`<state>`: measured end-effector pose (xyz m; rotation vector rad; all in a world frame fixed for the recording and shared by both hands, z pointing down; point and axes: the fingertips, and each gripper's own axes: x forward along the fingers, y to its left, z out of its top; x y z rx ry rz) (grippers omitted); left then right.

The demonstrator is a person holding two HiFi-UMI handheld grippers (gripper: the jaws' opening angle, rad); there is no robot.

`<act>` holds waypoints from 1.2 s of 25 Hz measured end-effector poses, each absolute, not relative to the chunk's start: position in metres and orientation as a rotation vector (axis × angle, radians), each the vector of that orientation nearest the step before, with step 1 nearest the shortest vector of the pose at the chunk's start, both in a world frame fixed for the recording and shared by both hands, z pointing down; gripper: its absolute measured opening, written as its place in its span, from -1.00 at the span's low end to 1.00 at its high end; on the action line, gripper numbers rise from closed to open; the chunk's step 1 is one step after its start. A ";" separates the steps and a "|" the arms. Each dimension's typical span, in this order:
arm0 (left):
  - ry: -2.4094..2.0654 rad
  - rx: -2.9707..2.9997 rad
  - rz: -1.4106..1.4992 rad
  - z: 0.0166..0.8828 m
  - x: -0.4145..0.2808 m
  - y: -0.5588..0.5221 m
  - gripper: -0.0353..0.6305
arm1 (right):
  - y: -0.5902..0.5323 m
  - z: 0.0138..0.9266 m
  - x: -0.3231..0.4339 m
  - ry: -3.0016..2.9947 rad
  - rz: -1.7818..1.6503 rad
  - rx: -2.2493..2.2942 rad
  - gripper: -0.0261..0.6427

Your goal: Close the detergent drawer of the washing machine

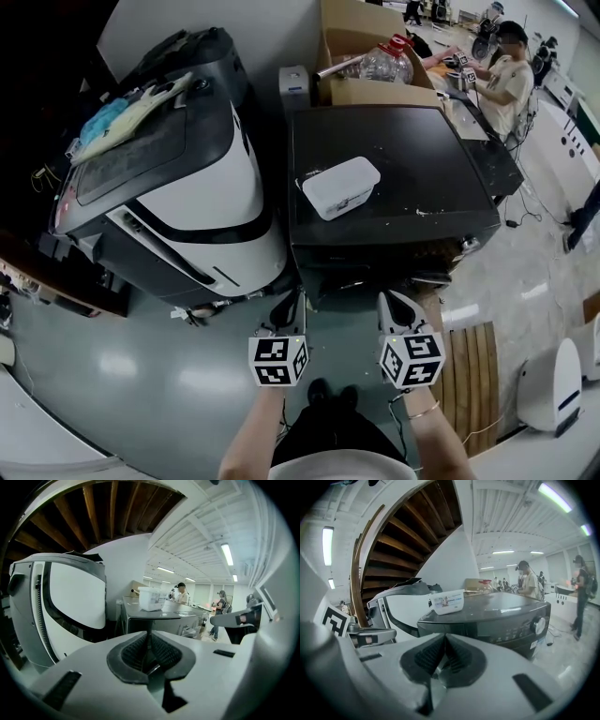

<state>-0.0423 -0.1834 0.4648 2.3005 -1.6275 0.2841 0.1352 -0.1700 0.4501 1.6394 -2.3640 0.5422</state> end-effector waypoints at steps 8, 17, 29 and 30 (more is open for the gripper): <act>-1.641 2.313 0.273 0.453 -0.042 -0.155 -0.89 | -0.143 0.437 0.136 -2.407 0.510 1.625 -0.91; -1.637 2.340 0.270 0.444 -0.040 -0.129 -0.91 | -0.116 0.428 0.139 -2.431 0.470 1.618 -0.91; -1.637 2.341 0.245 0.437 -0.043 -0.117 -0.91 | -0.103 0.418 0.137 -2.460 0.450 1.632 -0.92; -1.635 2.342 0.242 0.436 -0.043 -0.117 -0.91 | -0.103 0.417 0.137 -2.459 0.449 1.631 -0.92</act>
